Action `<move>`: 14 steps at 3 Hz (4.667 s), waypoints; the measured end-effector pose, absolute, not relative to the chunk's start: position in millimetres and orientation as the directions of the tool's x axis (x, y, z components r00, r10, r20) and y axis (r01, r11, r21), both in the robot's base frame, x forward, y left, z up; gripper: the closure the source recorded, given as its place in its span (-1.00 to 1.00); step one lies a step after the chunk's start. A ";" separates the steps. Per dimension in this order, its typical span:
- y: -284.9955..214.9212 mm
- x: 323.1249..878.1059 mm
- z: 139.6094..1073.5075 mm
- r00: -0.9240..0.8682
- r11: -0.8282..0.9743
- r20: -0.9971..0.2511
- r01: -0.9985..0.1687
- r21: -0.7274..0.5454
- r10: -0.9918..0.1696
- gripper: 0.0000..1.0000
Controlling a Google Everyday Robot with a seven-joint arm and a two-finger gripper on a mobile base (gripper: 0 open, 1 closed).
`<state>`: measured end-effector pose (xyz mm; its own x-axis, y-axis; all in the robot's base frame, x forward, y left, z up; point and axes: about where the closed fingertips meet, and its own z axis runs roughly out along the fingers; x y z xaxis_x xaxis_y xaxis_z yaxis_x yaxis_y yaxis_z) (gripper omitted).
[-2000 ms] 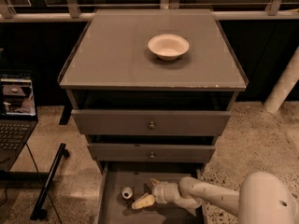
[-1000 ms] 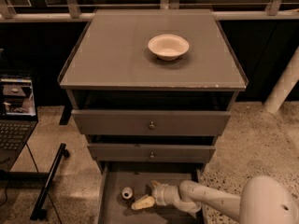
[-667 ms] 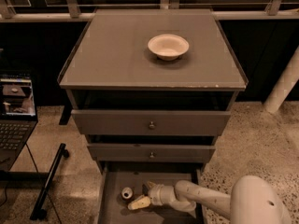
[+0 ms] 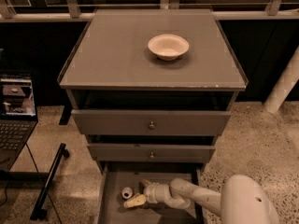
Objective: Pick orange can from bottom drawer and place on counter
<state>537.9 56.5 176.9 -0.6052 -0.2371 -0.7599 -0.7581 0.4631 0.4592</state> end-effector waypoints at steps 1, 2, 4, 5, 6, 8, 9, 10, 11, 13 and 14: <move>80.0 548.0 178.1 -0.575 0.431 -0.783 -0.785 0.446 -0.236 -1.00; 86.9 547.9 173.6 -0.576 0.431 -0.779 -0.786 0.443 -0.248 -1.00; 87.3 547.9 173.4 -0.576 0.431 -0.779 -0.786 0.443 -0.248 -0.39; 87.3 547.8 173.4 -0.576 0.431 -0.779 -0.786 0.443 -0.248 0.07; 87.3 547.8 173.4 -0.576 0.431 -0.779 -0.786 0.443 -0.248 0.57; 84.1 547.4 182.8 -0.579 0.400 -0.782 -0.789 0.465 -0.232 1.00; 59.6 538.1 210.5 -0.587 0.360 -0.772 -0.793 0.491 -0.242 1.00; 28.9 529.4 252.4 -0.573 0.354 -0.767 -0.809 0.470 -0.290 1.00; -1.2 515.8 309.1 -0.535 0.388 -0.770 -0.829 0.402 -0.347 1.00; 3.1 514.4 314.7 -0.537 0.373 -0.775 -0.830 0.415 -0.332 1.00; 0.7 508.8 363.8 -0.439 0.369 -0.839 -0.874 0.317 -0.320 1.00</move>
Offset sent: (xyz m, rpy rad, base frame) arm 0.0174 0.0329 0.0029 0.0312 -0.0490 0.0430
